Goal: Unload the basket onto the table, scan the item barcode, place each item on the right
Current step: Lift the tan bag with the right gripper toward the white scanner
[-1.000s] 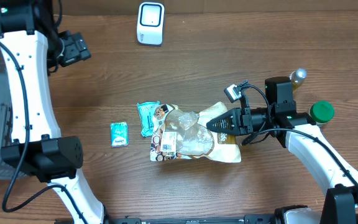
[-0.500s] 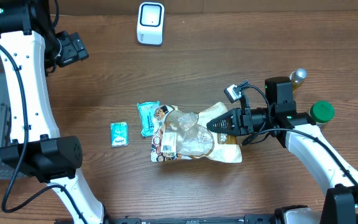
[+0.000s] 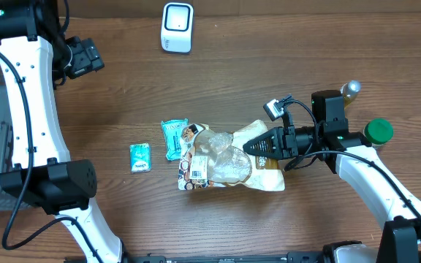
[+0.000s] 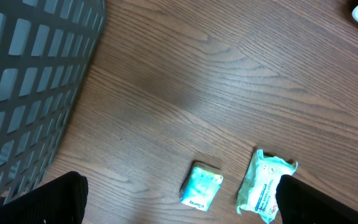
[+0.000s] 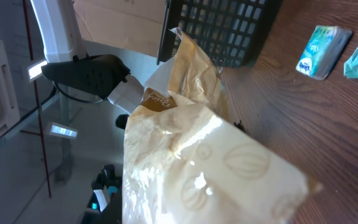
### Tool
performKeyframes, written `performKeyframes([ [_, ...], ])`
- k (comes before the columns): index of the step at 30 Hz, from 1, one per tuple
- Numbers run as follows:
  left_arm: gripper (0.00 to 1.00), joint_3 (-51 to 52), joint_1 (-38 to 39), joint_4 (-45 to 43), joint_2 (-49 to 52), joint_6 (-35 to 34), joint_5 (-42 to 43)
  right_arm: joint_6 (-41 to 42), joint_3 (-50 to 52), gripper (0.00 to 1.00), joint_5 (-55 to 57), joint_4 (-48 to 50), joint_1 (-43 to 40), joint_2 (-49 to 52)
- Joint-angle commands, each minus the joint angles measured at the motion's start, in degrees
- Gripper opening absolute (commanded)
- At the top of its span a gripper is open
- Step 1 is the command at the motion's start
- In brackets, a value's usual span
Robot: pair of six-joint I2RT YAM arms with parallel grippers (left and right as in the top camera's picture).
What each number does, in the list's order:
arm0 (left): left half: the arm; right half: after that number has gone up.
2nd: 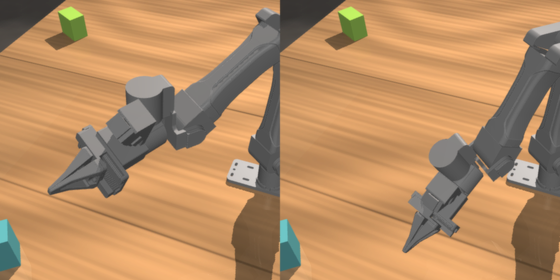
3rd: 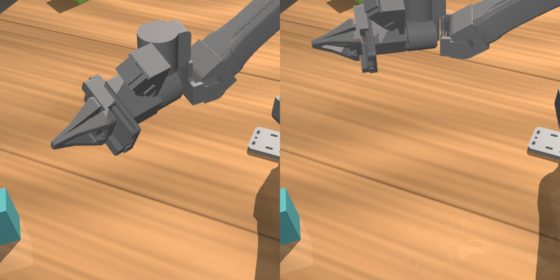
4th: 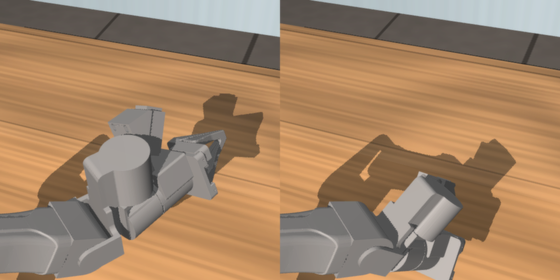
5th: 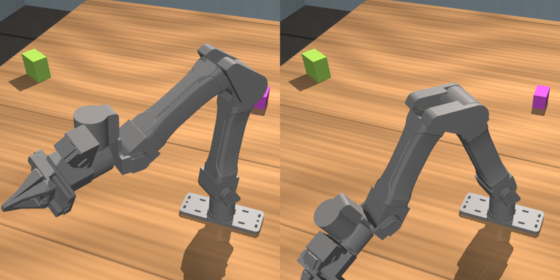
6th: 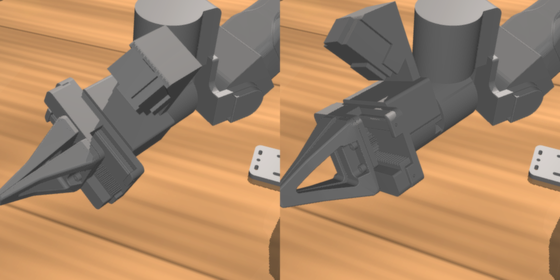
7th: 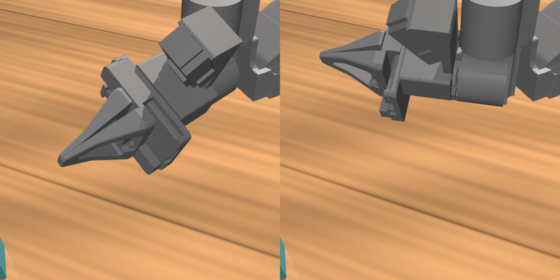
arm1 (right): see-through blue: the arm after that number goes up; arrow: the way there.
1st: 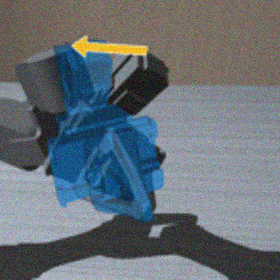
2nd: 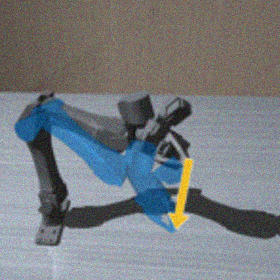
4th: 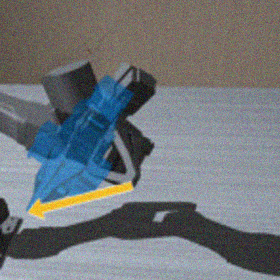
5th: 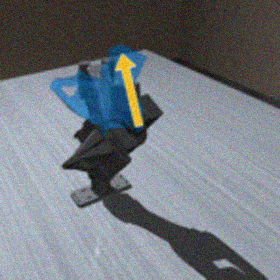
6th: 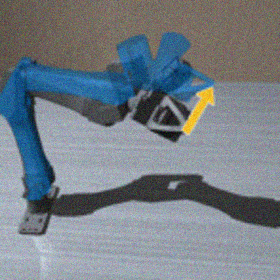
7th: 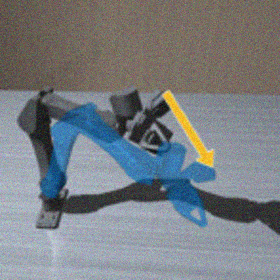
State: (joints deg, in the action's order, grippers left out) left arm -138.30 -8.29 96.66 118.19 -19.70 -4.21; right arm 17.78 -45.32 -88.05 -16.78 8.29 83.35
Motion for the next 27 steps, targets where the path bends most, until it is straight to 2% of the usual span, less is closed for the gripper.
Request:
performKeyframes([
  [1, 1.0, 0.26, 0.07, 0.13, -1.31, 0.42, 0.66, -0.28, -1.25, 0.11, -1.9, -0.02, 0.0, -0.79],
  [11, 1.0, 0.26, 0.07, 0.13, -1.31, 0.42, 0.68, -0.31, -1.25, 0.07, -0.04, -0.02, 0.0, -0.79],
  [13, 1.0, 0.26, 0.07, 0.13, -1.31, 0.42, 0.66, -0.26, -1.25, 0.04, 0.92, -0.02, 0.0, -0.79],
  [20, 1.0, 0.26, 0.07, 0.13, -1.31, 0.42, 0.66, 1.57, -1.64, 0.04, 6.54, -0.02, 0.02, -1.53],
  [24, 0.99, 0.26, 0.07, 0.13, -1.31, 0.42, 0.66, 3.8, -5.07, 0.04, 10.16, -0.04, 0.37, -4.42],
  [27, 0.99, 0.26, 0.07, 0.13, -1.31, 0.42, 0.68, 6.82, -11.5, 0.04, 10.27, -0.35, 0.44, -5.27],
])
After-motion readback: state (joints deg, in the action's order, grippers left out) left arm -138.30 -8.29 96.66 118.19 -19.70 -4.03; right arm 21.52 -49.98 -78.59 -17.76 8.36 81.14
